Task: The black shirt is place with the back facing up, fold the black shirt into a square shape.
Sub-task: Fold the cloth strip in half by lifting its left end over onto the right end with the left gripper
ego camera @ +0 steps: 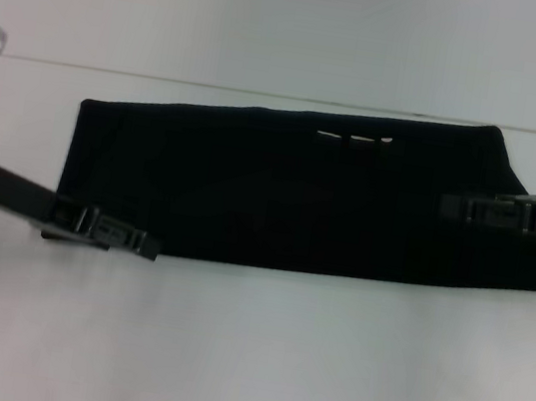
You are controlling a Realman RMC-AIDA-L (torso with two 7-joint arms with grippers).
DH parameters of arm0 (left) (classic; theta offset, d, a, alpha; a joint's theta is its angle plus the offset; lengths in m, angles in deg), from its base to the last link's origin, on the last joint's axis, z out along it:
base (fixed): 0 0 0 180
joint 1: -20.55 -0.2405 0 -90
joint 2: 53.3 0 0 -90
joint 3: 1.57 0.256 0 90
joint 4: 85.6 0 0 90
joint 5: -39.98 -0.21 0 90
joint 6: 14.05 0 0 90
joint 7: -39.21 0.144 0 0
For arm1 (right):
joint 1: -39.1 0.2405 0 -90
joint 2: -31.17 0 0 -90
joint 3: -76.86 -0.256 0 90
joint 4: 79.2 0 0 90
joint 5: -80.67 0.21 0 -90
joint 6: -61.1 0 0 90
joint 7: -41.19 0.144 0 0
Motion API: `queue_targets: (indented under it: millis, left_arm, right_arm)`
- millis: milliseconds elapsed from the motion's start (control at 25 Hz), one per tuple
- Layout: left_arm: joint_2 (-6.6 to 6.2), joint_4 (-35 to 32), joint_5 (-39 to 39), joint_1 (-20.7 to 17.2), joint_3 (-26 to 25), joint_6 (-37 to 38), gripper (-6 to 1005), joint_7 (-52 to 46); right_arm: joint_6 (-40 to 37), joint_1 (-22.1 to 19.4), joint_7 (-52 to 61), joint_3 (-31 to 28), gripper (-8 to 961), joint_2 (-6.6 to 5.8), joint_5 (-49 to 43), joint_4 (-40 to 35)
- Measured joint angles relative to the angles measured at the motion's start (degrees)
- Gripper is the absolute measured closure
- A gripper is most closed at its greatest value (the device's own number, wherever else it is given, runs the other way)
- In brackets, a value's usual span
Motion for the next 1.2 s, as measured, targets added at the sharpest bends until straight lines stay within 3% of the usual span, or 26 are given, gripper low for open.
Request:
queue_targets:
  millis: [400, 720, 920, 1200]
  left_arm:
    - [-1.01, 7.95, -2.65, 0.92, -4.0, -2.82, 50, -12.01]
    - [-1.69, 10.82, -2.63, 1.82, -6.72, -5.67, 50, -24.01]
    - [-2.32, 14.0, -2.63, 1.59, -11.08, -7.63, 51, -26.6]
    - [-2.15, 15.46, -2.65, 0.63, -12.53, -10.63, 51, -27.87]
  right_arm:
    - [0.88, 1.56, -0.45, 0.3, 288, 1.1, 0.03, 0.0]
    - [2.06, 2.53, -1.12, 1.4, 288, 1.23, 0.01, 0.04]
    - [3.08, 2.97, -1.92, 1.44, 287, 1.68, 0.19, 0.13]
    - [4.17, 3.18, -2.01, 1.52, 287, 2.52, 0.12, 0.01]
